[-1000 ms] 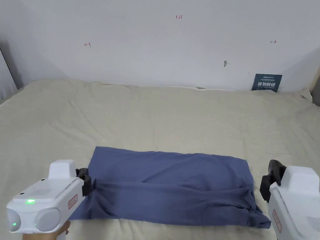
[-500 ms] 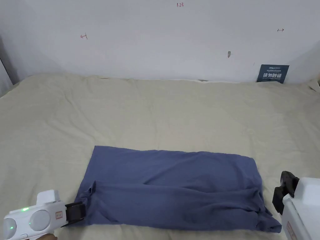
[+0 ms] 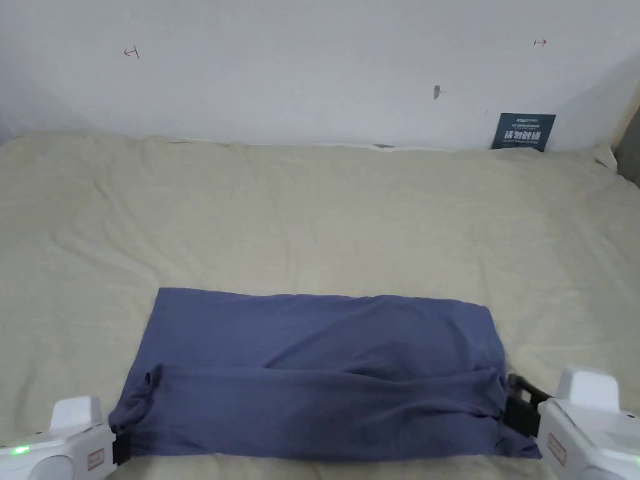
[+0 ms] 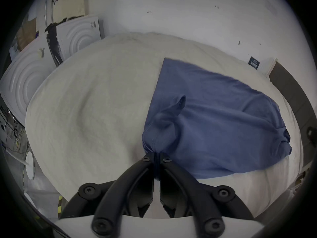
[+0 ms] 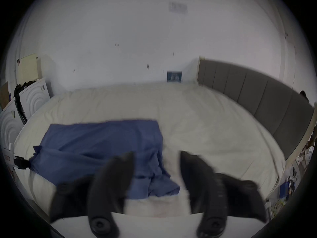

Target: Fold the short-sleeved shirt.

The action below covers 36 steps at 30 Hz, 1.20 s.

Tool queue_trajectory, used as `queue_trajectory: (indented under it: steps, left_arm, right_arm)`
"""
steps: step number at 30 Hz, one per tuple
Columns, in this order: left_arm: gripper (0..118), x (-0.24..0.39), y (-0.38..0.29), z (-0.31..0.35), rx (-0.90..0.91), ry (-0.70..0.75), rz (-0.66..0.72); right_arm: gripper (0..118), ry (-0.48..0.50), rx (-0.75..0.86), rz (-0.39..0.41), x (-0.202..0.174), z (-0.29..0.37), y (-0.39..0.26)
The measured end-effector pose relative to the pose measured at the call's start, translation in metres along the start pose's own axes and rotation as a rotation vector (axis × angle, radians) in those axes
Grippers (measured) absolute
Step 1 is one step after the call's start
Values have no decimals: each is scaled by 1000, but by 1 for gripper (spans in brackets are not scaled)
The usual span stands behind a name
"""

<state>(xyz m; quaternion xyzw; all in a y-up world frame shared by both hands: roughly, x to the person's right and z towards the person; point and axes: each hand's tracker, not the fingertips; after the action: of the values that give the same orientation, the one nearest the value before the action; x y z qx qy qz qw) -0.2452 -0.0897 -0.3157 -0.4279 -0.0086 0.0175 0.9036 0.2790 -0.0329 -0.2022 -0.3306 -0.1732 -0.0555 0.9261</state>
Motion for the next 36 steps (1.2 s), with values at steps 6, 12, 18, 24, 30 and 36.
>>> queue_trajectory:
  steps: [6, 12, 18, 24, 30, 36]
  left_arm:
    - [6, -3, 13, 21, 37, -39, -11]
    - [6, -7, 9, 19, 24, -34, 3]
    - [6, -17, -1, 24, 13, -34, 50]
    - [6, -31, -23, 35, -45, -45, 66]
    - [6, -40, -58, 33, -129, -42, 64]
    - [6, -32, -59, 16, -172, 1, 74]
  right_arm:
    - [105, 6, -274, -11, -3, -64, -25]
    - [16, 98, -320, -95, 4, -78, -40]
    - [14, 85, -241, -33, 13, -48, -38]
    - [14, 78, -218, -33, 23, 7, -56]
    - [14, 80, -281, -35, 37, 11, -97]
    - [14, 63, -327, -71, 26, 3, -112]
